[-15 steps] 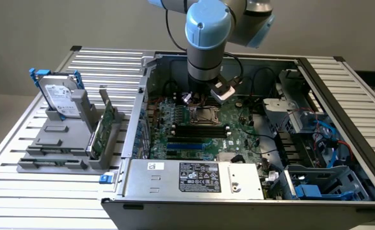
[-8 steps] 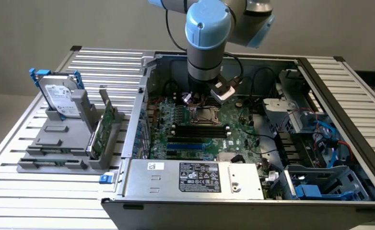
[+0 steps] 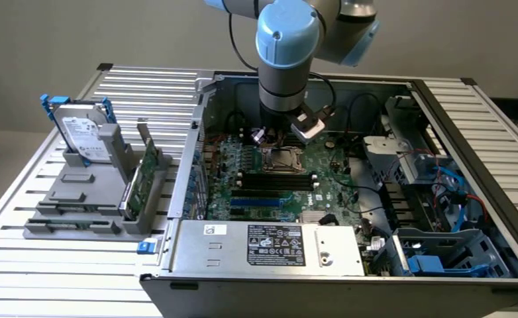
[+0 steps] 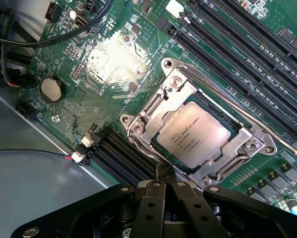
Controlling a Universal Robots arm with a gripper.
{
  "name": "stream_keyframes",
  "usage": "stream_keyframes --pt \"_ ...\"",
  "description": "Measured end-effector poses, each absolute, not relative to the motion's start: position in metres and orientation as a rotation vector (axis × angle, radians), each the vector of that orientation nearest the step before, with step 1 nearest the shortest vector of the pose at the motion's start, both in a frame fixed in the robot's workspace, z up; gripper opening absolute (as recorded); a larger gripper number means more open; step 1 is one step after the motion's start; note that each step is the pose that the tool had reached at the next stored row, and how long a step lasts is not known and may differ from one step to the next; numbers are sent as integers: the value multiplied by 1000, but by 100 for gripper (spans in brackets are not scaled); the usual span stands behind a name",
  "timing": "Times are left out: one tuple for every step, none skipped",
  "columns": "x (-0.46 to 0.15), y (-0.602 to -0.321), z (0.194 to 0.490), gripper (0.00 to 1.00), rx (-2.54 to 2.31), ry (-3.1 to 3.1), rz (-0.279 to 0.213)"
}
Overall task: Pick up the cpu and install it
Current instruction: 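Install the second cpu locking lever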
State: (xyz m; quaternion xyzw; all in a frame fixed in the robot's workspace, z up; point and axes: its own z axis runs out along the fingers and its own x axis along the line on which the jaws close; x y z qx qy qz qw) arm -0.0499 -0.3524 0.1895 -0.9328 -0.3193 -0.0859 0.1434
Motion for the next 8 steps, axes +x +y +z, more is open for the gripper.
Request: stream_keyframes --pt "-50 -352 189 11 -2690 -921 -248" --pt "-50 -352 189 11 -2690 -921 -248" --pt "-50 -352 189 11 -2690 -921 -248" --pt "-50 -352 189 11 -2690 -921 -248" --pt "-50 -352 189 11 -2690 -921 -248" --pt "-50 -352 189 11 -2690 -921 -248" --pt "-50 -352 189 11 -2690 -921 -248" --pt "-50 -352 189 11 -2690 -921 -248"
